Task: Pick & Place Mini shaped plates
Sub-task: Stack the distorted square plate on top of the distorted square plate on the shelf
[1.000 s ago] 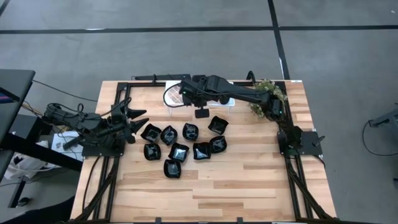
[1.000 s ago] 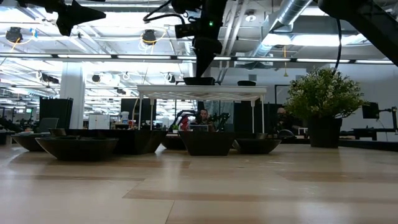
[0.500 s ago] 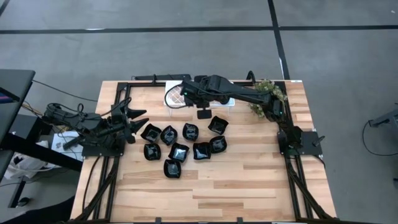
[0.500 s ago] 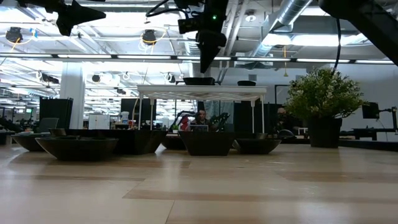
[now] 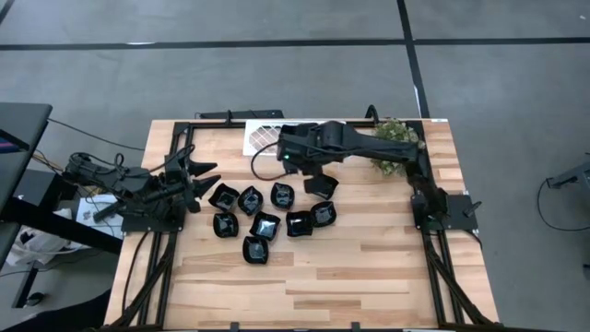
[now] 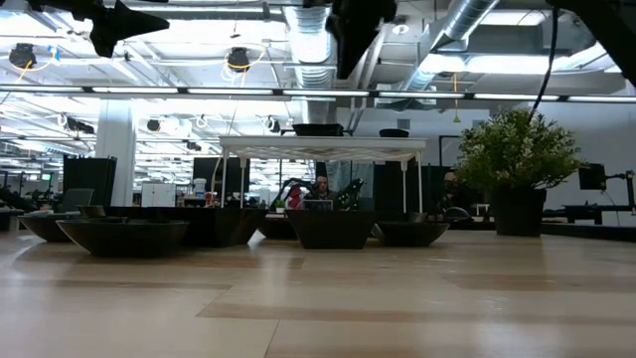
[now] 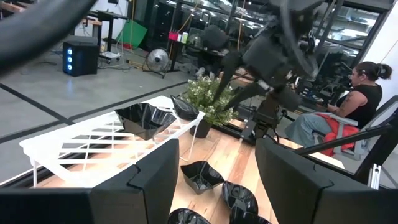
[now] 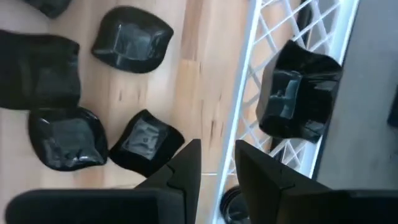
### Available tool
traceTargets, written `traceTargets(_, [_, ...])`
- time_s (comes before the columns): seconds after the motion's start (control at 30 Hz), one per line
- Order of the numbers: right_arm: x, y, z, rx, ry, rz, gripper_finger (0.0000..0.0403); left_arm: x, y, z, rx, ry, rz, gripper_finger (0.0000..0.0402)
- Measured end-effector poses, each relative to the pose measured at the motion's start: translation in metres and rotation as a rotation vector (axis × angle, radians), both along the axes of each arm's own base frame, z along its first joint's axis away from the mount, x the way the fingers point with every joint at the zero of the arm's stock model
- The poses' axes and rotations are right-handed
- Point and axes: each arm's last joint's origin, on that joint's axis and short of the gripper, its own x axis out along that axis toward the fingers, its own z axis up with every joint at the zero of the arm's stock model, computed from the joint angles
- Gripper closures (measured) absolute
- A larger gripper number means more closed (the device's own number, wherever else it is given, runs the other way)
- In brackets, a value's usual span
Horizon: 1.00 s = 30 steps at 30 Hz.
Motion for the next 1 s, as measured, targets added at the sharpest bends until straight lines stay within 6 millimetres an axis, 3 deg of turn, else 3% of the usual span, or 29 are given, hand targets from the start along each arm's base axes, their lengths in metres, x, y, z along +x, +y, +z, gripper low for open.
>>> traceTargets(0.4, [-0.036,0.026,0.04,0.285,-0.153,-0.076,0.031,0.001,-0.001,-0.001,0.003,0.008,0.0,0.0187])
traceTargets(1.0, [-0.037,0.059,0.034,0.377,-0.107,0.022,0.031,0.002,-0.001,0.0,0.0,0.001,0.0,0.0187])
